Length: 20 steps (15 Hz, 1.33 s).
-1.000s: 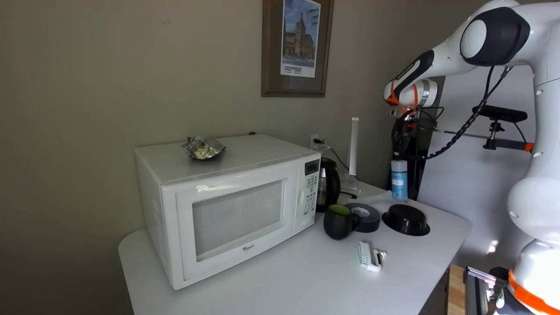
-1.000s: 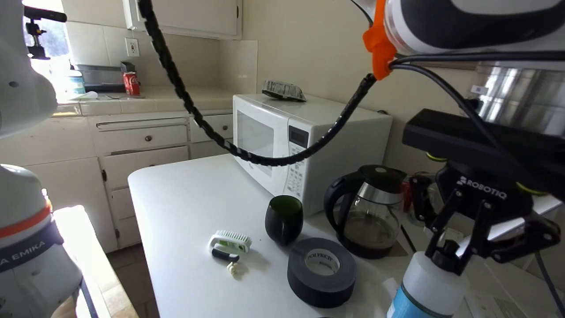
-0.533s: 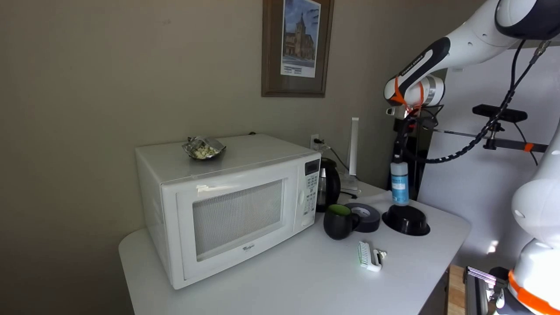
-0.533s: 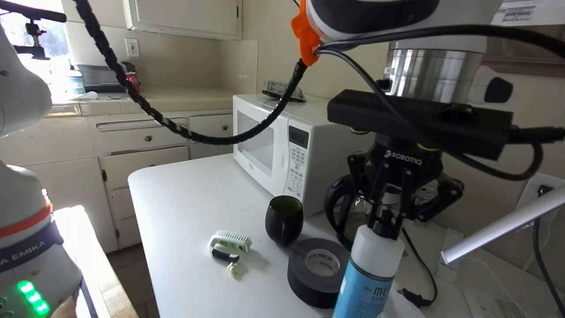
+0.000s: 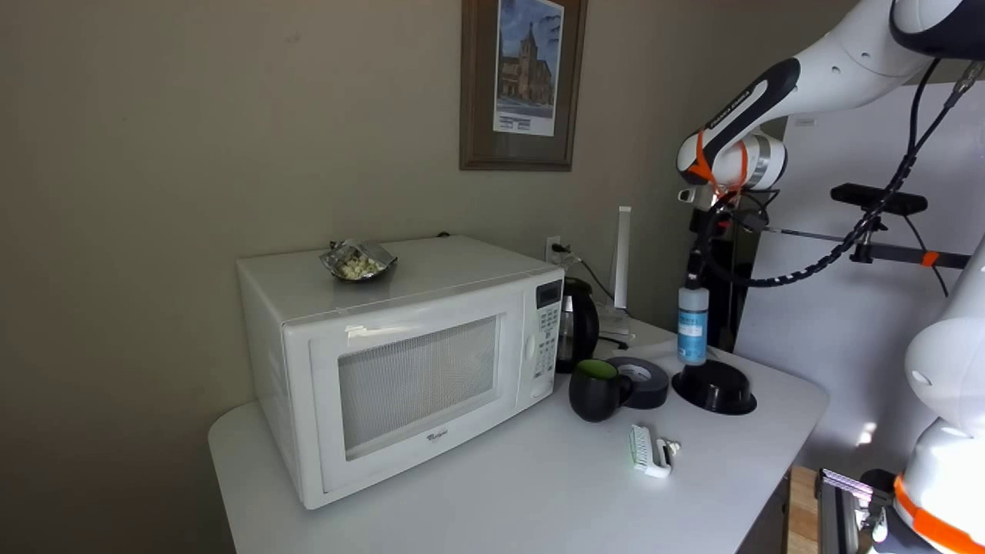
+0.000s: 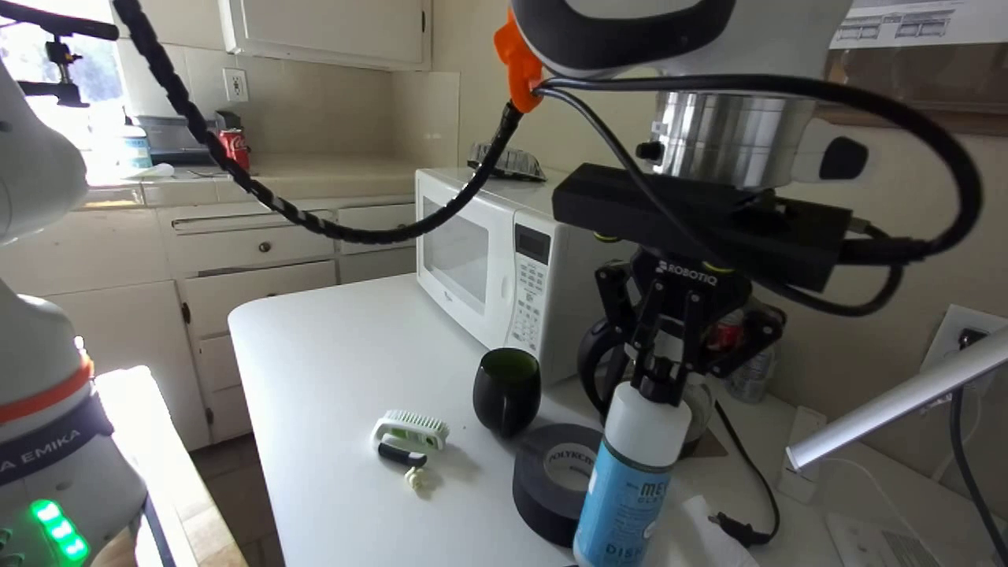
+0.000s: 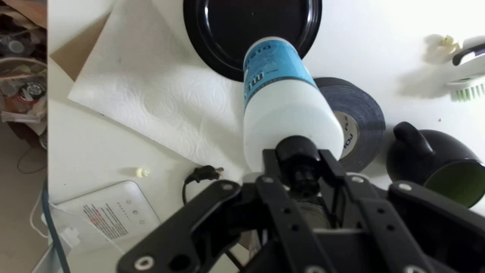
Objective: Put the bottle in the black cup
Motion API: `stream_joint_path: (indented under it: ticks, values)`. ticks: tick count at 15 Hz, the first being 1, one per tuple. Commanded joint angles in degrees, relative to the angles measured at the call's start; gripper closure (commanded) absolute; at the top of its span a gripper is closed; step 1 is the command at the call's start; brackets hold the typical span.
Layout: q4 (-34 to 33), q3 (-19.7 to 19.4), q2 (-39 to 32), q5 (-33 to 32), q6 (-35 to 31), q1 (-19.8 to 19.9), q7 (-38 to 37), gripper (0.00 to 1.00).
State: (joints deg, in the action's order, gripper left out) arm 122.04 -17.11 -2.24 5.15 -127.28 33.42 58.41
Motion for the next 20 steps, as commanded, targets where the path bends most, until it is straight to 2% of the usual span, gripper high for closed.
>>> stream_joint_path:
  ticks: [1,5,10,11,13,14,20]
  values:
    - [10.8,-1.0,9.7,2.0,-4.1,-4.8,3.6,0.93]
    - [17.3,-1.3,18.6,1.7,-7.0,-10.4,3.3,0.93]
    - [18.0,-1.6,23.7,-0.5,-2.4,-15.4,1.9,0.93]
    - [16.7,-2.4,21.7,-0.3,-4.3,-15.8,1.4,0.70]
    - [16.8,-2.3,22.7,-0.6,-3.0,-16.5,1.4,0.70]
    - [16.8,-2.4,22.8,-0.7,-3.0,-16.6,1.4,0.93]
    - [19.2,-2.9,23.8,5.5,-3.8,-20.9,1.5,0.93]
